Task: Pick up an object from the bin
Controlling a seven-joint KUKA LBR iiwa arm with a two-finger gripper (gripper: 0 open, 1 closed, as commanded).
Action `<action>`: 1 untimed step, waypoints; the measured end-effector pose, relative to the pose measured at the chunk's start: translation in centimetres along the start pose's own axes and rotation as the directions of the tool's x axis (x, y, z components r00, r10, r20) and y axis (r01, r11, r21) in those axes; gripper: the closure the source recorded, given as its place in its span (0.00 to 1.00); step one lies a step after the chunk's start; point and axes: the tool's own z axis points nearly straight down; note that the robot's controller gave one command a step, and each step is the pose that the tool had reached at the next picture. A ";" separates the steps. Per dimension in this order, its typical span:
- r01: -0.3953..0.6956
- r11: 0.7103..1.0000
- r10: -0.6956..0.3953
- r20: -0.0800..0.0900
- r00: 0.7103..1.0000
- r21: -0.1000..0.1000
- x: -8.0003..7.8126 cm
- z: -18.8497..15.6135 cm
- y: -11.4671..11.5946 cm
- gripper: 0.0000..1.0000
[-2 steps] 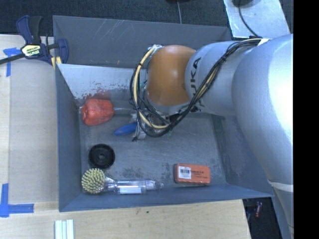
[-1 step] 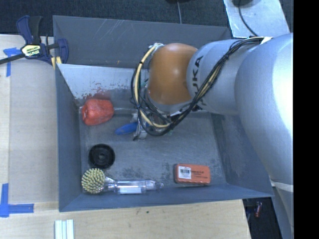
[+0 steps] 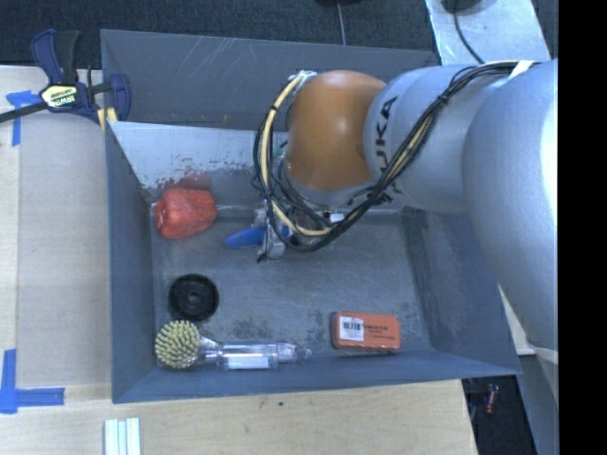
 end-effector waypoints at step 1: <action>0.000 1.000 0.000 0.005 1.000 0.000 -0.2 -2.2 0.0 1.00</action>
Offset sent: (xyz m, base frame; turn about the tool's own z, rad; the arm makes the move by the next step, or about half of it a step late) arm 0.0013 -0.0001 0.0537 0.0001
